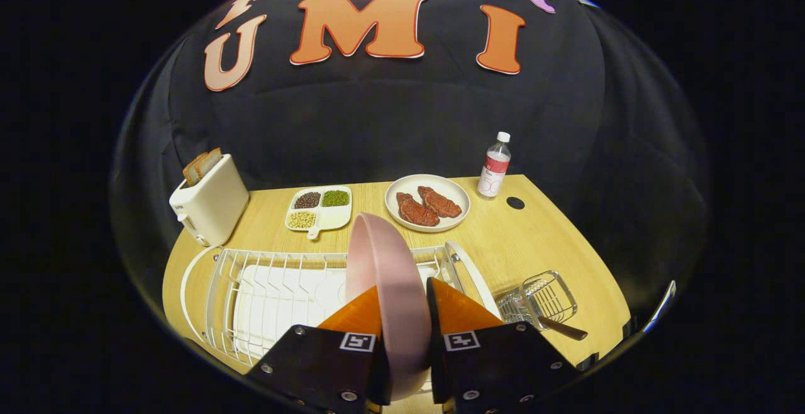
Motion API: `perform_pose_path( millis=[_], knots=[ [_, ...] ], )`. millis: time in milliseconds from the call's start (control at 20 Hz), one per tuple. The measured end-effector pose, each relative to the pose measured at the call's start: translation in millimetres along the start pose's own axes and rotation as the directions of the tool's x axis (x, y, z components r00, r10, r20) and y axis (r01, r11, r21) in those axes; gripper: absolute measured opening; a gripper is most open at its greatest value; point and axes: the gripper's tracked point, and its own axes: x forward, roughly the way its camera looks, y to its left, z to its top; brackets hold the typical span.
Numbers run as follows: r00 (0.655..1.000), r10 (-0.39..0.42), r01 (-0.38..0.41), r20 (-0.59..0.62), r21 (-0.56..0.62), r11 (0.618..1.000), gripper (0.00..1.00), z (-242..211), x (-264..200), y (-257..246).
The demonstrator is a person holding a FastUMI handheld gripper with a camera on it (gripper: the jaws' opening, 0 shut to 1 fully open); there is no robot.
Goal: Take the plate from the dish rack, then take the spoon from the basket and place it into the plate.
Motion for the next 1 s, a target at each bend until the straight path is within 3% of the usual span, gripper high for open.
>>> perform_pose_path(
  millis=[150, 400, 700, 1000],
  knots=[
    [0.999, -0.023, 0.024, 0.049, -0.025, 0.999, 0.25, 17.7, -7.2, -5.2],
    [0.998, 0.031, -0.033, 0.05, 0.035, 0.999, 0.25, 23.6, -33.2, -5.5],
    [0.991, 0.133, -0.134, 0.018, 0.142, 0.981, 0.25, -11.7, -80.4, -8.6],
    [0.985, 0.17, -0.164, -0.011, 0.204, 0.965, 0.25, -62.7, -117.6, -22.8]
  ],
)
